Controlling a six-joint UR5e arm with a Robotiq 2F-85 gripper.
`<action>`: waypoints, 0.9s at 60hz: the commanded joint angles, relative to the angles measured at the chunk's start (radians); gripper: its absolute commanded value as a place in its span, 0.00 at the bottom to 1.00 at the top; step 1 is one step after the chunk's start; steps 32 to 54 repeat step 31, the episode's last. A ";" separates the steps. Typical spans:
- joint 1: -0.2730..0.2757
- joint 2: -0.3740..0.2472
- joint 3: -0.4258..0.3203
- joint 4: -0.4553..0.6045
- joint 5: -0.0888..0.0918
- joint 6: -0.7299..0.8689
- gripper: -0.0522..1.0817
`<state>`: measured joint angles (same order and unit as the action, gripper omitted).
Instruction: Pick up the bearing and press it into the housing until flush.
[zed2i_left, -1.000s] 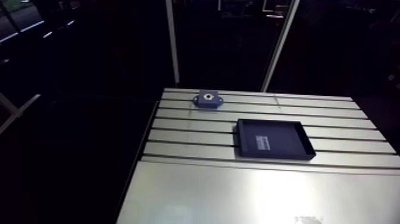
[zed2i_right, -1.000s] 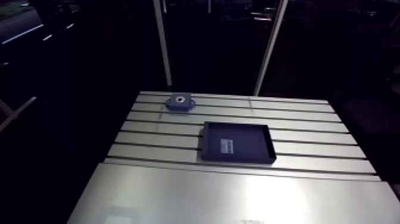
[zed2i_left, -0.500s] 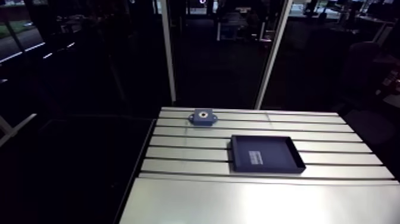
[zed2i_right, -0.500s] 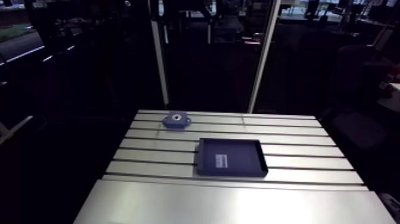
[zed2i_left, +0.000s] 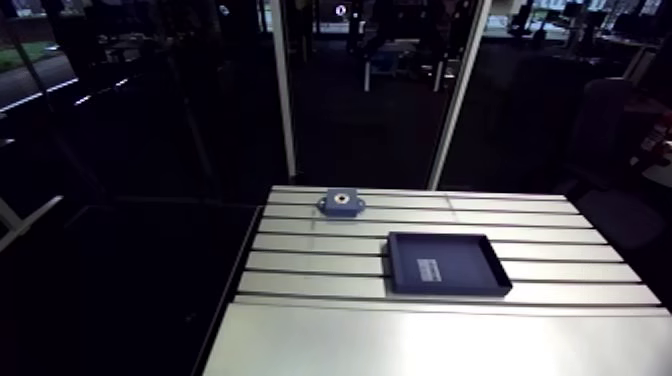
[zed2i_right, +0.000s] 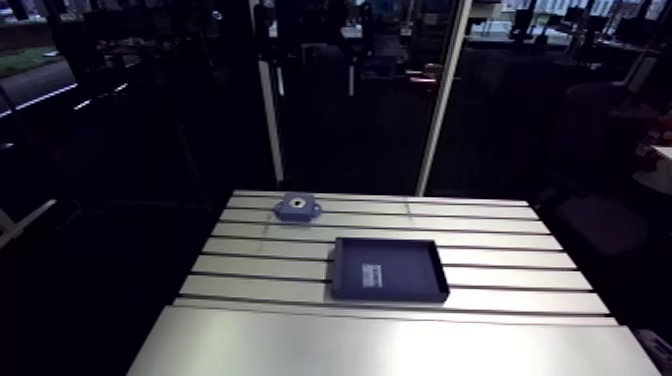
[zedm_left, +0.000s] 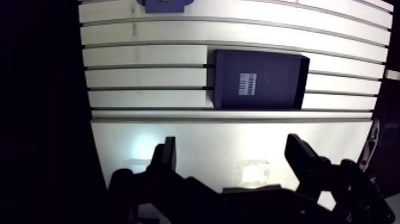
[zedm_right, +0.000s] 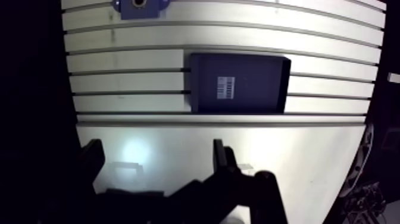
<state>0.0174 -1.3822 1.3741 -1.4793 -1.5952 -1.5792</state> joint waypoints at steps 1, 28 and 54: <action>-0.001 -0.002 0.008 -0.002 -0.001 0.000 0.06; 0.007 -0.002 0.014 -0.022 0.004 0.000 0.06; 0.006 -0.002 0.015 -0.022 0.004 0.000 0.06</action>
